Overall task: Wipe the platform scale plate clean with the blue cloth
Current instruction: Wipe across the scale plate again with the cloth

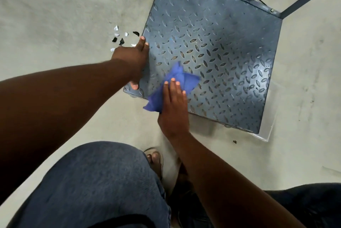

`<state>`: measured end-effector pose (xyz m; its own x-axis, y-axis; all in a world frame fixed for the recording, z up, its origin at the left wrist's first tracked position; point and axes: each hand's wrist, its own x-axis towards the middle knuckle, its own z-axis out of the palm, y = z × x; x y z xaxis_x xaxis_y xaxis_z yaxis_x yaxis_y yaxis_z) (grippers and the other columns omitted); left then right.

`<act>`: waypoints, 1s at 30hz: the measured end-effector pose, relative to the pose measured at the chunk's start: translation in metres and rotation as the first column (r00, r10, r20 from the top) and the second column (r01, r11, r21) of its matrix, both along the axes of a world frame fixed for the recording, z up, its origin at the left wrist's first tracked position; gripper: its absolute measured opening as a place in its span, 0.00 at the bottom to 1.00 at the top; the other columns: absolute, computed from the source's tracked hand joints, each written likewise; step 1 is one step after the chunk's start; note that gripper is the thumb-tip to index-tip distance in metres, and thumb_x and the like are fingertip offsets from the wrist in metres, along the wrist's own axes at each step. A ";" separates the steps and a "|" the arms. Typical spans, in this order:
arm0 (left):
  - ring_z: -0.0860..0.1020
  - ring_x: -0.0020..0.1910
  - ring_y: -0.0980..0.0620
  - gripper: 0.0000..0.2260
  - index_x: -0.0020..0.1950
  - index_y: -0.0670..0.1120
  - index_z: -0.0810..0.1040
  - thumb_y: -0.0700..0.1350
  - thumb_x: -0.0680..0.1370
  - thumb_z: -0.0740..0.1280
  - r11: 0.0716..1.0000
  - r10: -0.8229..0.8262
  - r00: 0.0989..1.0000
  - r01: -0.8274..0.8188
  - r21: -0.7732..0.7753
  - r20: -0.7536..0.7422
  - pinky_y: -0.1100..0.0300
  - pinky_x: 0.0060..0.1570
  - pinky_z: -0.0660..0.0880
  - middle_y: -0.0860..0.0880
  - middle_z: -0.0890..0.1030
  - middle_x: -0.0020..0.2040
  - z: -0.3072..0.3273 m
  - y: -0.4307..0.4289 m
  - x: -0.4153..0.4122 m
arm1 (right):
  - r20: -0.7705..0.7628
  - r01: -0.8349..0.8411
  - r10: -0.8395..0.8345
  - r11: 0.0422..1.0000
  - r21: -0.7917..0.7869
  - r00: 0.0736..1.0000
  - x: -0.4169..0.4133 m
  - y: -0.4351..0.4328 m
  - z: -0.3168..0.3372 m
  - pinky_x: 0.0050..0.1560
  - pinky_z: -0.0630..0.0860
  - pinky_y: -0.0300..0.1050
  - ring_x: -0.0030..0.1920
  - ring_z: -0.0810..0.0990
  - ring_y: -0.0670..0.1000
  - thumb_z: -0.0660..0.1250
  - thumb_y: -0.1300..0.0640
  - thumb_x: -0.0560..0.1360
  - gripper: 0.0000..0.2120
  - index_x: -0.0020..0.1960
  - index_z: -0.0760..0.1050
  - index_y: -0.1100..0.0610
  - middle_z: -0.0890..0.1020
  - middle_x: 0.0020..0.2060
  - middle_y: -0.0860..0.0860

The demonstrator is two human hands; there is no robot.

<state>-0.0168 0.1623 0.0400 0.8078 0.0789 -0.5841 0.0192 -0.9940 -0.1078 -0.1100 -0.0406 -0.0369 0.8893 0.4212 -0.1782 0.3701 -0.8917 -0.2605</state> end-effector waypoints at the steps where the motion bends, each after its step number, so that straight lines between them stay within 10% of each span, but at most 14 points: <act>1: 0.78 0.72 0.42 0.70 0.87 0.44 0.39 0.56 0.63 0.87 1.000 -0.003 1.000 0.004 -0.020 0.018 0.51 0.48 0.72 0.47 0.37 0.88 0.000 0.003 -0.001 | 0.004 -0.113 0.113 0.992 0.048 0.994 -0.003 0.017 -0.001 0.82 0.53 0.57 0.83 0.54 0.59 0.66 0.65 0.71 0.42 0.83 0.56 0.59 0.58 0.82 0.59; 15: 0.79 0.71 0.42 0.70 0.87 0.45 0.39 0.51 0.63 0.88 0.999 0.043 0.999 -0.043 0.001 0.018 0.49 0.52 0.74 0.49 0.36 0.87 -0.002 -0.010 -0.001 | -0.047 -0.796 0.803 0.578 -0.179 0.594 0.054 -0.045 0.009 0.80 0.56 0.58 0.82 0.56 0.58 0.49 0.61 0.72 0.38 0.83 0.57 0.54 0.58 0.83 0.54; 19: 0.80 0.69 0.42 0.68 0.87 0.45 0.38 0.52 0.66 0.86 0.999 0.030 0.998 -0.028 -0.023 0.059 0.49 0.49 0.75 0.49 0.37 0.88 -0.010 -0.010 -0.002 | -0.090 -0.744 0.759 0.596 -0.303 0.645 0.079 -0.122 0.024 0.79 0.60 0.59 0.82 0.57 0.59 0.65 0.52 0.73 0.42 0.84 0.54 0.55 0.57 0.83 0.56; 25: 0.74 0.76 0.42 0.62 0.88 0.50 0.46 0.63 0.66 0.81 0.996 -0.072 0.996 0.074 -0.051 0.044 0.49 0.47 0.80 0.45 0.38 0.88 -0.017 0.002 -0.001 | -0.189 -0.740 0.743 0.537 -0.406 0.643 0.101 -0.217 0.038 0.80 0.57 0.61 0.83 0.53 0.58 0.59 0.43 0.73 0.44 0.85 0.48 0.54 0.51 0.84 0.55; 30: 0.78 0.72 0.44 0.70 0.87 0.51 0.35 0.61 0.64 0.85 0.998 -0.028 1.000 0.029 -0.053 0.013 0.53 0.47 0.77 0.55 0.33 0.86 -0.013 0.003 0.002 | -0.127 -0.460 0.447 0.800 -0.385 0.885 0.082 -0.302 0.039 0.78 0.63 0.60 0.83 0.53 0.59 0.73 0.46 0.69 0.53 0.85 0.49 0.55 0.52 0.84 0.56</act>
